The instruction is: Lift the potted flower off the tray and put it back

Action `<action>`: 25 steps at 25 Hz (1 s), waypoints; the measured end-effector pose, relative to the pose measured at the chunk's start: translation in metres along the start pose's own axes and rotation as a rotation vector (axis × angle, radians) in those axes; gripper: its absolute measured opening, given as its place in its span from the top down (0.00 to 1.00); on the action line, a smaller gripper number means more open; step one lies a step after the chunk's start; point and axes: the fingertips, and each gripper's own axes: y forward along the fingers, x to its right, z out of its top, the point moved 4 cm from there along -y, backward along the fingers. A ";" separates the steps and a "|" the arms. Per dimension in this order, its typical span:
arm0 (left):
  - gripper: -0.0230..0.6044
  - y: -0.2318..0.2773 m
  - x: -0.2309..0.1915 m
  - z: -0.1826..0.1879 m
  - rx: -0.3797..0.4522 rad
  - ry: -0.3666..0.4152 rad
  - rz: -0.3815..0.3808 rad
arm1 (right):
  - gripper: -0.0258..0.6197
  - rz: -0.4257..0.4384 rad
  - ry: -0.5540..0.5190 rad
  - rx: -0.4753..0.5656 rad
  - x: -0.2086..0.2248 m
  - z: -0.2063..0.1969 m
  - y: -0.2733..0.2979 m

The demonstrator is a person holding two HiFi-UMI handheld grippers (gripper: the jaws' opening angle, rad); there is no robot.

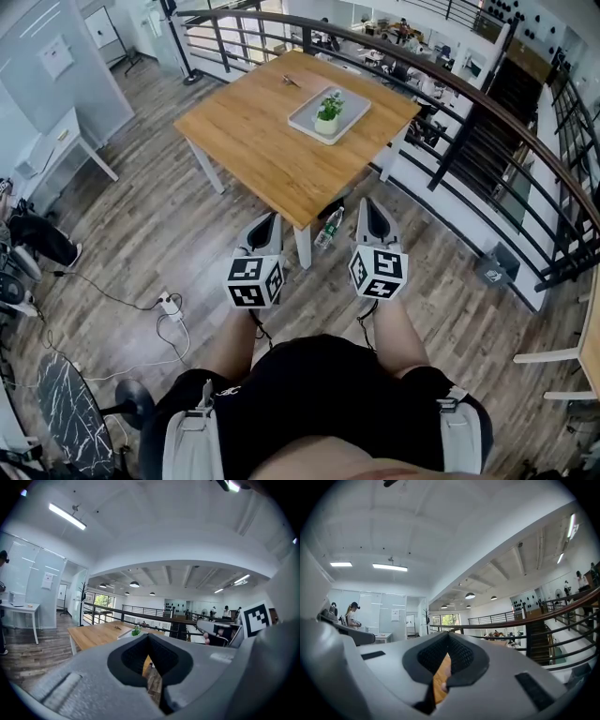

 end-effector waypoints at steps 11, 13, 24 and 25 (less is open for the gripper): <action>0.94 0.020 0.023 -0.006 0.030 -0.008 0.053 | 0.96 0.052 -0.005 0.013 0.033 -0.001 0.010; 0.94 0.024 0.029 -0.006 0.030 -0.005 0.048 | 0.96 0.051 -0.003 0.012 0.039 -0.001 0.010; 0.94 0.074 0.038 -0.015 0.037 -0.021 0.017 | 0.96 0.032 -0.022 0.008 0.073 -0.011 0.037; 0.94 0.083 0.038 -0.017 0.034 -0.025 0.012 | 0.96 0.031 -0.030 0.006 0.077 -0.013 0.042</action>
